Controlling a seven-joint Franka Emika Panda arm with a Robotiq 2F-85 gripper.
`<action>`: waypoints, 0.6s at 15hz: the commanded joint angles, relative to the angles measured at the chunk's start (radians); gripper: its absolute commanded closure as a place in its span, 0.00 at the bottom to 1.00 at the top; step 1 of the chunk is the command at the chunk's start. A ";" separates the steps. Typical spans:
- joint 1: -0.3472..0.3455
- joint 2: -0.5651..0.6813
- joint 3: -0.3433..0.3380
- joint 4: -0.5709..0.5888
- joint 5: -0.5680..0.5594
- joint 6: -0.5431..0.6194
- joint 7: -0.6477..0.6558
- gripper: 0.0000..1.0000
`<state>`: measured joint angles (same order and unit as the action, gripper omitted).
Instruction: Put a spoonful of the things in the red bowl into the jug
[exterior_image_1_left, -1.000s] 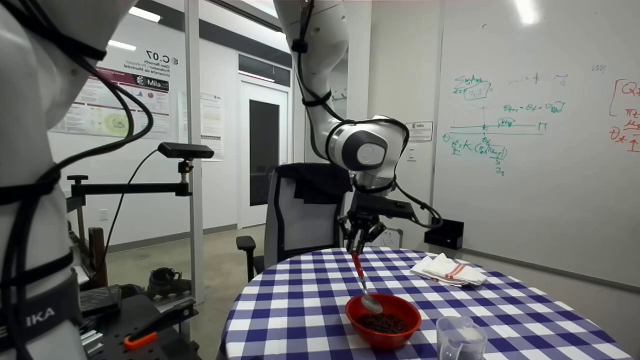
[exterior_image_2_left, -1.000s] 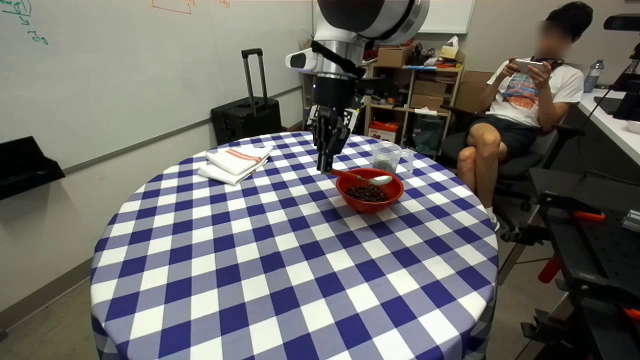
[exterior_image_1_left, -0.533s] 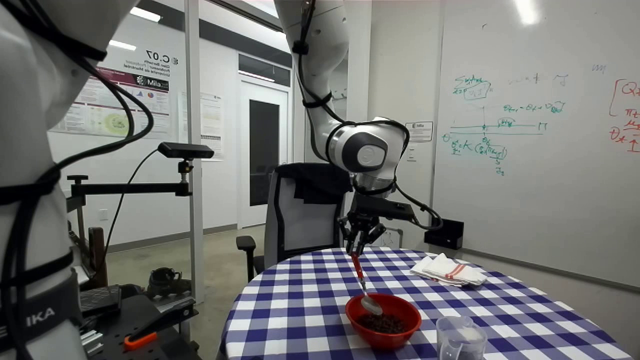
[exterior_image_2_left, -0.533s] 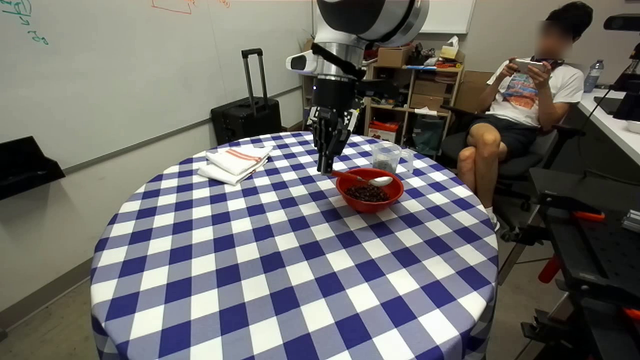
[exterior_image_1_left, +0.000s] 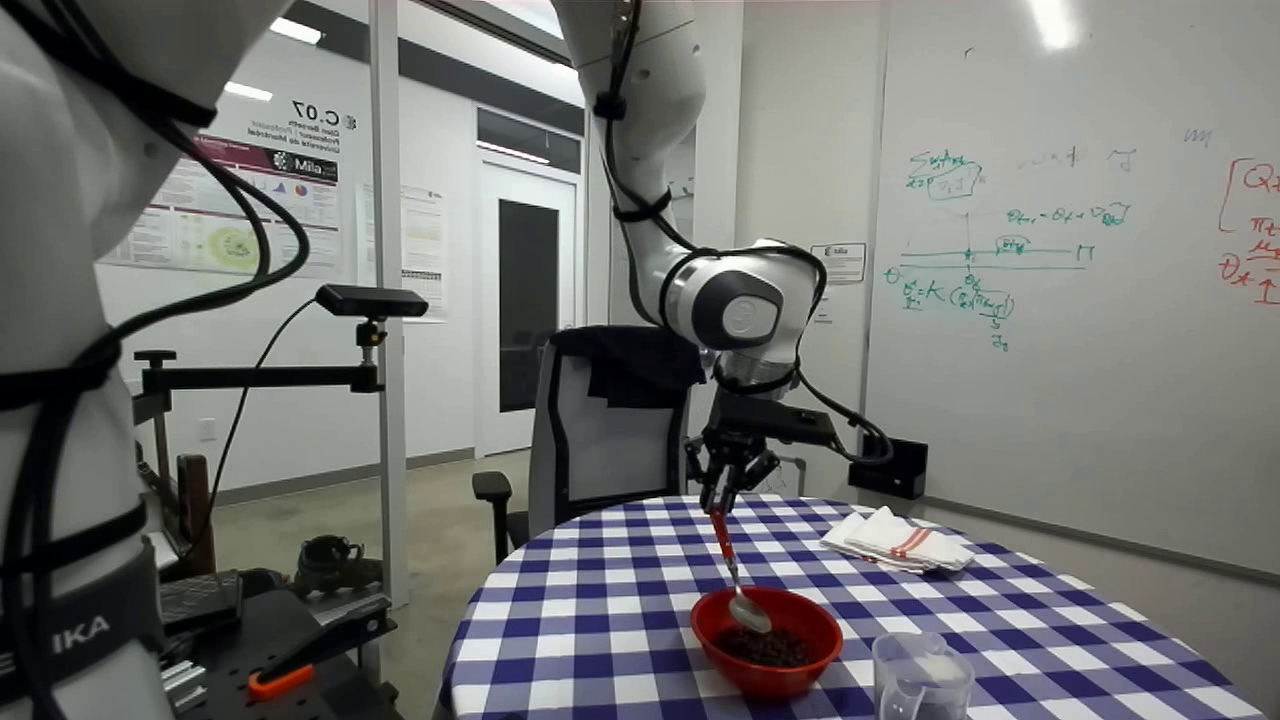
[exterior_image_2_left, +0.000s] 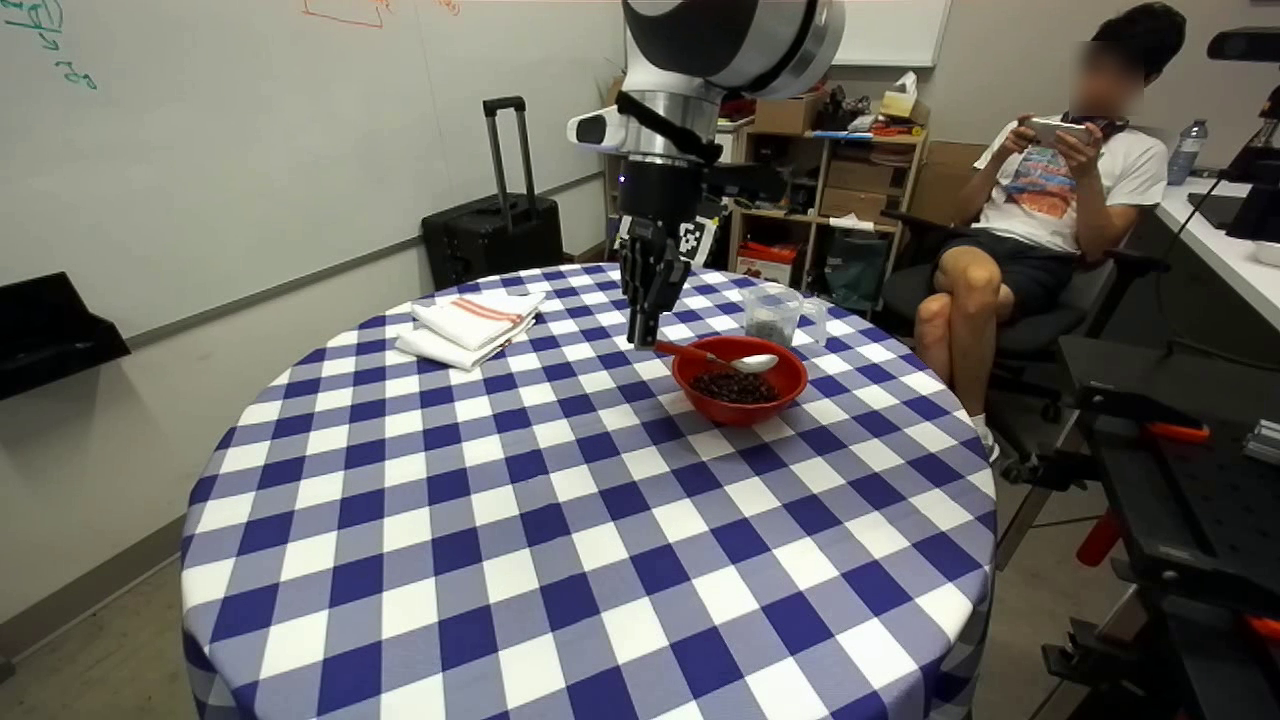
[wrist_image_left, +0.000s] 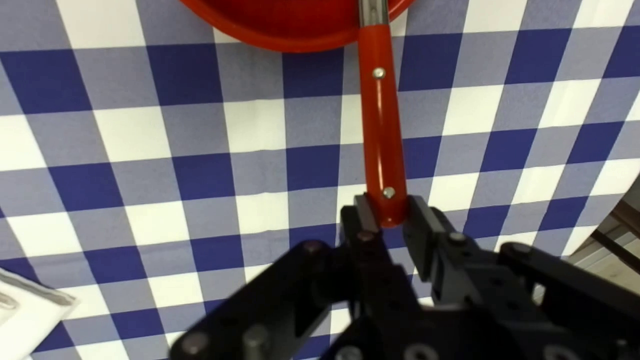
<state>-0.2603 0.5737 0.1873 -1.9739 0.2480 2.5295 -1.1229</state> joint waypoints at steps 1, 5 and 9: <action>0.007 0.051 -0.016 0.082 0.008 -0.044 0.049 0.95; -0.006 0.097 -0.012 0.147 0.015 -0.122 0.071 0.95; -0.041 0.139 0.013 0.216 0.048 -0.230 0.032 0.95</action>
<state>-0.2712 0.6699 0.1781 -1.8369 0.2542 2.3914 -1.0655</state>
